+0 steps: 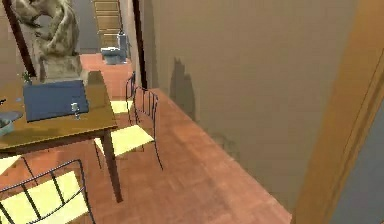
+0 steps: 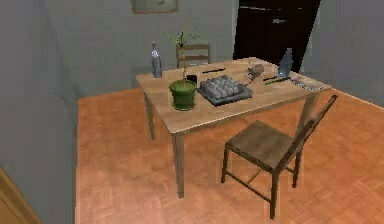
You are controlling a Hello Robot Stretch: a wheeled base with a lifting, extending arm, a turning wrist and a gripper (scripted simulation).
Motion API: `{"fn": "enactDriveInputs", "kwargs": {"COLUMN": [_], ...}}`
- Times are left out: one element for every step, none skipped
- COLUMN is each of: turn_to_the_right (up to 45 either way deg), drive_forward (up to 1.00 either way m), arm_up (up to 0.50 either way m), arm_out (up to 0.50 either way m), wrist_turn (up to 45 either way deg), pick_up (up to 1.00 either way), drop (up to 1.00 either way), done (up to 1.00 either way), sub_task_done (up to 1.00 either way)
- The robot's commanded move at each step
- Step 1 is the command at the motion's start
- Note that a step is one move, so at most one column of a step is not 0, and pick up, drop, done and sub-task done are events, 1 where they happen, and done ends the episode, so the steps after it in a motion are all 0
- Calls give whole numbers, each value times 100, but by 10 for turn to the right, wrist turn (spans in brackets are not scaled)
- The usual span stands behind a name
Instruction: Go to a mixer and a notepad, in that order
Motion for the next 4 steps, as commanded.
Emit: {"fn": "enactDriveInputs", "kwargs": {"turn_to_the_right": [0,-240,0,330], "drive_forward": [20,0,45,0], "arm_up": [0,0,0,0], "arm_out": [0,0,0,0], "wrist_turn": [0,0,0,0], "pick_up": [0,0,0,0], "drop": [0,0,0,0], "done": [0,0,0,0], "sub_task_done": [0,0,0,0]}}
